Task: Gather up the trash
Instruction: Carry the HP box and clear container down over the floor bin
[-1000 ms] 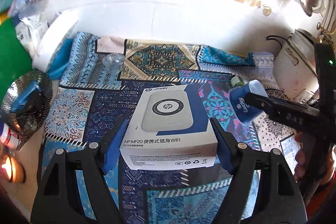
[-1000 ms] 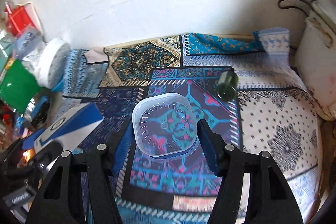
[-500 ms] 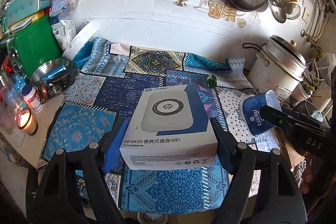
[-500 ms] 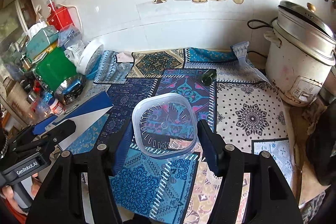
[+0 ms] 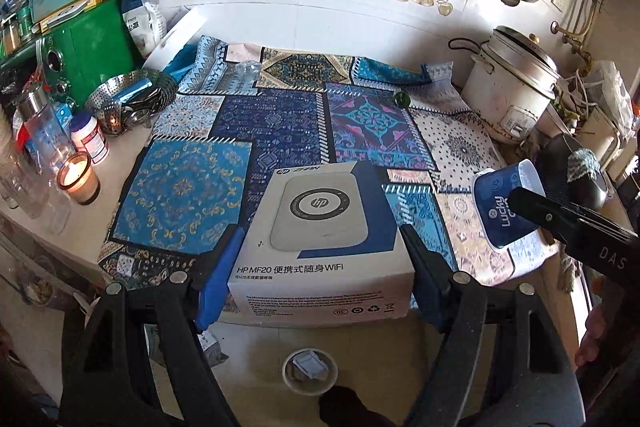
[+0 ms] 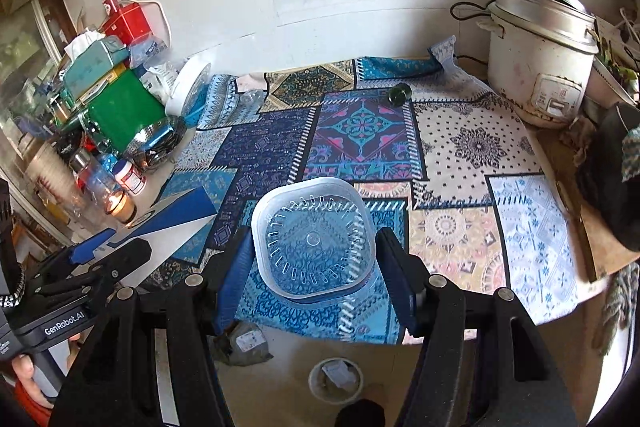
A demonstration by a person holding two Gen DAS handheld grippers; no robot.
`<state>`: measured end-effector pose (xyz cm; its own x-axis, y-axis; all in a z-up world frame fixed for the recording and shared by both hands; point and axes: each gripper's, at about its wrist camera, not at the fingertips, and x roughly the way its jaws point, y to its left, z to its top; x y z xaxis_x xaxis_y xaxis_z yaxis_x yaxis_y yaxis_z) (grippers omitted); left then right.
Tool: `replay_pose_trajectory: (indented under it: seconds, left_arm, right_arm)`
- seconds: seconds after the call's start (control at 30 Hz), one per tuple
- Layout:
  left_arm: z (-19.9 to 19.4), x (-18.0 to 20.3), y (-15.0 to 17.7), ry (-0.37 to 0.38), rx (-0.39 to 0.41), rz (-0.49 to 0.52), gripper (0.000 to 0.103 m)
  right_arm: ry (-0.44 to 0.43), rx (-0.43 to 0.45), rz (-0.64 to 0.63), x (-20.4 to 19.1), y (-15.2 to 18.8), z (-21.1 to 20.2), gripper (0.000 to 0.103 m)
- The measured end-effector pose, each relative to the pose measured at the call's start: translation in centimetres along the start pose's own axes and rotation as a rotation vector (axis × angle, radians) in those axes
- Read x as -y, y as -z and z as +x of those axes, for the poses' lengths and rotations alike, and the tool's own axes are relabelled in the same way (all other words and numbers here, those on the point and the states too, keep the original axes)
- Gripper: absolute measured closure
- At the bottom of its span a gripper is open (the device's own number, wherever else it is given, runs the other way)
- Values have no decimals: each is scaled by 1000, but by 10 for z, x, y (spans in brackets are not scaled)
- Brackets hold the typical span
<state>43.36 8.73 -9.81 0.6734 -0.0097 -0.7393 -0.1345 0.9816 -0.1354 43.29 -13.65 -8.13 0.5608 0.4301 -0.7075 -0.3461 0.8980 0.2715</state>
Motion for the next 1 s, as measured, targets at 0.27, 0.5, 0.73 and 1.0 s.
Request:
replay_pose_trajectory:
  seconds: [0.27,0.5,0.73,1.0]
  left_arm:
    - [-29,-39,73,34,-68,29,27]
    - [-20,-54,136,67,-183,66,27]
    - [21,-58,194,95,-323,57,27]
    - [99,-57,248,92,-459,19,27]
  right_arm:
    - [32,-67,59,-39,73,-4,45]
    - [81,-146,118,-55,131,3,45]
    - [125,-238,151,-51,173,24,45]
    - [142,-366,219,-9,224,84,45]
